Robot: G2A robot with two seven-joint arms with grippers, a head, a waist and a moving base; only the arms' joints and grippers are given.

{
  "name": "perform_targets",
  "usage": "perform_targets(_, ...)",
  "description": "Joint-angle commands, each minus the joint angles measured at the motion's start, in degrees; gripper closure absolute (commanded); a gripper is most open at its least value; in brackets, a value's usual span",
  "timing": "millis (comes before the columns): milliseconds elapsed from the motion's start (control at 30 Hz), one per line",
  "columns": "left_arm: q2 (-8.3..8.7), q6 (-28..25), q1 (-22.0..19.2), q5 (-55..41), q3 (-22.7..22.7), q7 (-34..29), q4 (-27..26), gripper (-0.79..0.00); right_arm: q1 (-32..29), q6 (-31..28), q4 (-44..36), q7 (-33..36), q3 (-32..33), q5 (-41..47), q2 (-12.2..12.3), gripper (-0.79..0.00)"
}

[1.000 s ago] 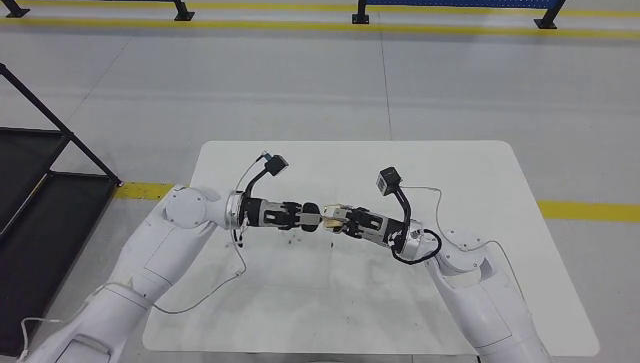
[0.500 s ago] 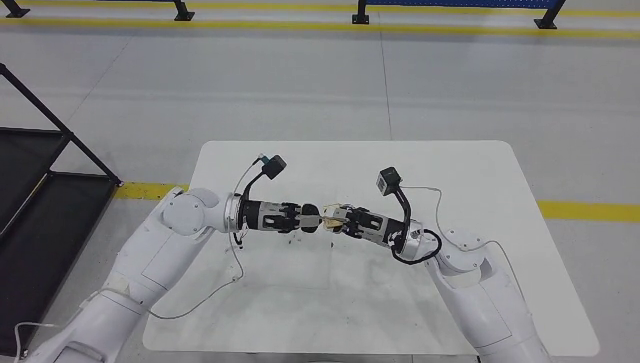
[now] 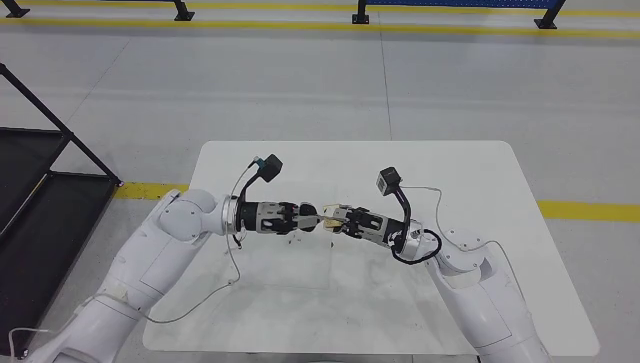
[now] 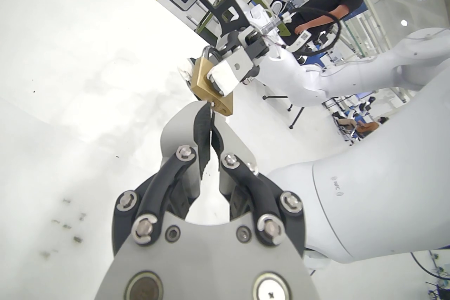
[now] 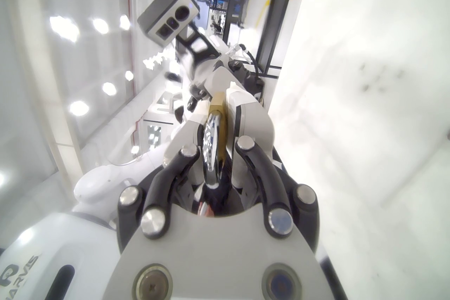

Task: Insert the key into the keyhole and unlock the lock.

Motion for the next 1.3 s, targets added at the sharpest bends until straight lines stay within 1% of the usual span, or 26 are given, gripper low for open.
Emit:
perform_targets(0, 0.04, -0.23, 0.07, 0.24, -0.04, 0.32, -0.19, 0.000, 0.00, 0.00, 0.00, 0.00, 0.00, 0.00, 0.00, 0.000)
perform_targets(433, 0.35, -1.82, 1.02, 5.96, -0.79, 3.87, -2.09, 0.000, 0.00, 0.00, 0.00, 0.00, 0.00, 0.00, 0.00, 0.000)
perform_targets(1000, 0.61, -2.78, 3.55, 15.96, -1.92, 11.75, -5.85, 0.000, 0.00, 0.00, 0.00, 0.00, 0.00, 0.00, 0.00, 0.000)
perform_targets(1267, 0.74, -3.36, 4.32, 18.77, -2.18, 14.11, -6.88, 0.000, 0.00, 0.00, 0.00, 0.00, 0.00, 0.00, 0.00, 0.000)
